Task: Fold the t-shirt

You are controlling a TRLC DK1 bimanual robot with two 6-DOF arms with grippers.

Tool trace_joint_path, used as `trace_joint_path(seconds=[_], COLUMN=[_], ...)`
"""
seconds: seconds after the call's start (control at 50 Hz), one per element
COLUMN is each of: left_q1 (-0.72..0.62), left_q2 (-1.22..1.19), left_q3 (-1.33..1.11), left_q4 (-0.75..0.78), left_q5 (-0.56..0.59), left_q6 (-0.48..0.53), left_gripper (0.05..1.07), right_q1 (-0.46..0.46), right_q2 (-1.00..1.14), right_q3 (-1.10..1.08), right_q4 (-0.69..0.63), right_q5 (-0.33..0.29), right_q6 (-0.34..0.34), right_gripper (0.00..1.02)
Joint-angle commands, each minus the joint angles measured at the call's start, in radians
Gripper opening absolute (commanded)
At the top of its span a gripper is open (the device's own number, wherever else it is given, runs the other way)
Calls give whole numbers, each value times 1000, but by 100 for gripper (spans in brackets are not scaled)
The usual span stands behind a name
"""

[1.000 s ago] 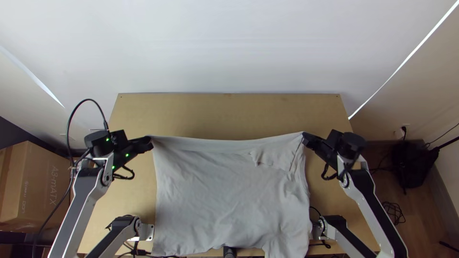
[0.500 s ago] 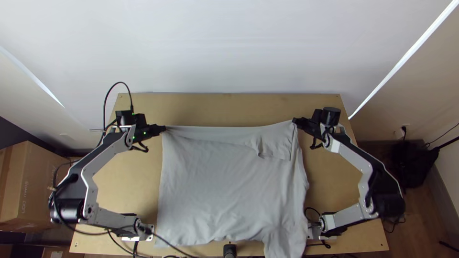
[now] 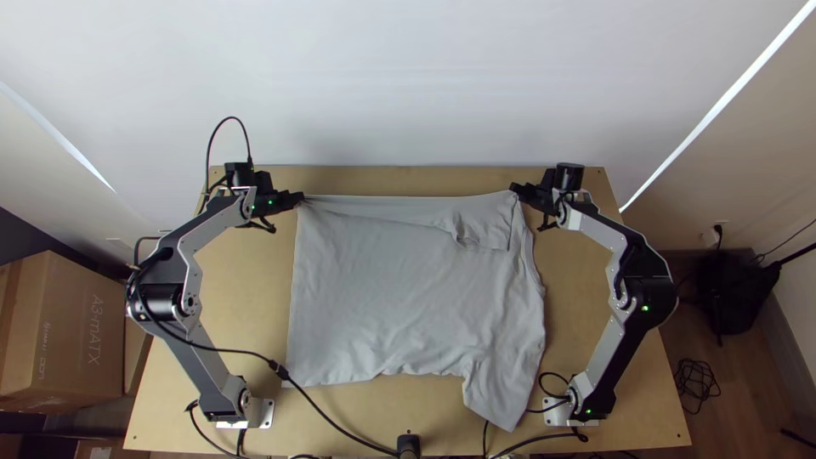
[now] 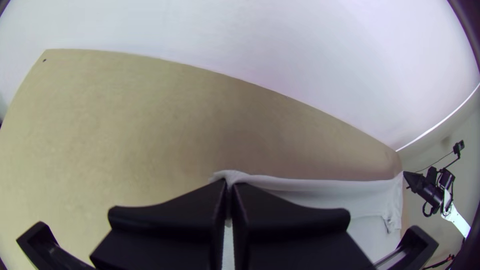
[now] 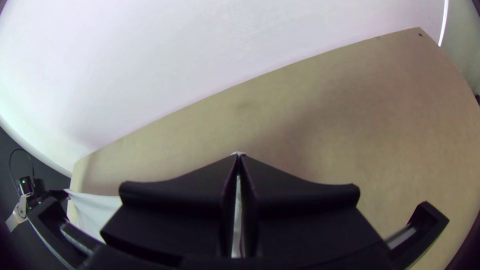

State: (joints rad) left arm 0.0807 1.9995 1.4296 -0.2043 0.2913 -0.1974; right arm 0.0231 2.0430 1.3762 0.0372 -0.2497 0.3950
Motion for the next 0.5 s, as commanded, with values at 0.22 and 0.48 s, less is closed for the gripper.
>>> trace_joint_path(seconds=[0.22,0.48], left_q1=[2,-6], left_q2=[174,194], left_q3=[253,399], left_q4=[-81,-299], left_q5=[-30,-27], left_q6=[-7,-19], left_gripper=[8,8], right_q1=[-11,-12], right_q2=[203,341], right_q3=[328,689], right_q4=[-135,-543], right_q5=[33,32], right_q6=[-4,27], right_gripper=[2,2])
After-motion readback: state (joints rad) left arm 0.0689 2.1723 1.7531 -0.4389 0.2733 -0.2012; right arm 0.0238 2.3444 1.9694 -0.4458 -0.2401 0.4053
